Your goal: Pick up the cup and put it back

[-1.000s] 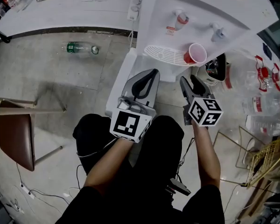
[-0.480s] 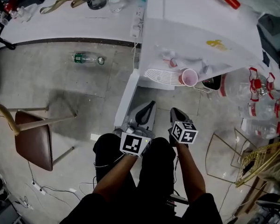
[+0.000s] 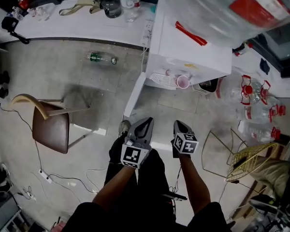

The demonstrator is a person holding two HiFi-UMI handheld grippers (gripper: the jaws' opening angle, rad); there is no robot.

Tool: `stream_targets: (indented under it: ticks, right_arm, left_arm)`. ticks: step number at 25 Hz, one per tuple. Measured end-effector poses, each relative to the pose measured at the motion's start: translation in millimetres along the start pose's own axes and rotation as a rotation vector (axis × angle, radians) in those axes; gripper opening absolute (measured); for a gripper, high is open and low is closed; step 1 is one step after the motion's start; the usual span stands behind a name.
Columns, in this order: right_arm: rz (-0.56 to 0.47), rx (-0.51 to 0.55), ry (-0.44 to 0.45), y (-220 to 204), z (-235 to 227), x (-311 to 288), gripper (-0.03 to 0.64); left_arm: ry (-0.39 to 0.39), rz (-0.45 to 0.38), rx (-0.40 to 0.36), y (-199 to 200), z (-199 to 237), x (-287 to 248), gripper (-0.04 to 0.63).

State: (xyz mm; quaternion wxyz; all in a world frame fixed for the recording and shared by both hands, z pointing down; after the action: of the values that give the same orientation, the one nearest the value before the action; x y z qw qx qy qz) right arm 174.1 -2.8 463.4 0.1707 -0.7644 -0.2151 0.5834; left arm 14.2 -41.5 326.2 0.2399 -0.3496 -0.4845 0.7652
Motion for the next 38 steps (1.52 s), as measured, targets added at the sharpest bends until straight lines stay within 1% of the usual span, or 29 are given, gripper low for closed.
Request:
stream_targets:
  ticks: [6,10,14,18,21,23,27,30,35,38]
  right_arm:
    - [-0.046,-0.007,0.043,27,33,118,-0.005]
    - [-0.102,0.001,0.073,43,51,194,-0.005]
    - [-0.158,0.004,0.090,56,61,263,-0.005]
    - [-0.255,0.004,0.107,84,78,331,-0.005]
    - [-0.337,0.028,0.103,107,93,378,-0.005]
    - [-0.382,0.045,0.095,118,105,403,-0.005]
    - [-0.472,0.072,0.083,140,132,448,-0.005]
    - [-0.542,0.086,0.079,155,152,480,-0.005]
    - [-0.643,0.123,0.060,163,178,524,-0.005]
    - [-0.670,0.149,0.048,160,190,539,-0.005]
  left_arm:
    - [0.021,0.021,-0.029,80,-52,65,0.006]
    - [0.047,-0.006,-0.043,130,-88,107,0.006]
    - [0.079,-0.027,-0.063,171,-125,141,0.006]
    - [0.087,-0.054,-0.089,213,-147,171,0.006]
    - [0.094,-0.055,-0.113,236,-156,190,0.006]
    - [0.086,-0.061,-0.113,248,-158,202,0.006]
    - [0.043,-0.083,-0.119,276,-164,230,0.006]
    - [0.013,-0.114,-0.152,300,-170,250,0.006]
    - [-0.016,-0.172,-0.174,328,-177,273,0.006]
    - [-0.027,-0.194,-0.184,336,-178,280,0.006]
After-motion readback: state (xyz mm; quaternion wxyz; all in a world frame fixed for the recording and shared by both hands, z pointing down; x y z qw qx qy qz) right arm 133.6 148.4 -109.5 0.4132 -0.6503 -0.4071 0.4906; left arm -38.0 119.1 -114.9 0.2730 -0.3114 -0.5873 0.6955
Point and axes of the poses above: the fingertips, and each gripper's own axes: x backward along the fingers, z to its left, y out of its top, the point moved 2 cm from there along x, backward along the fingers, and after that the axes turned 3 degrees about z, right-handed, at the moved point
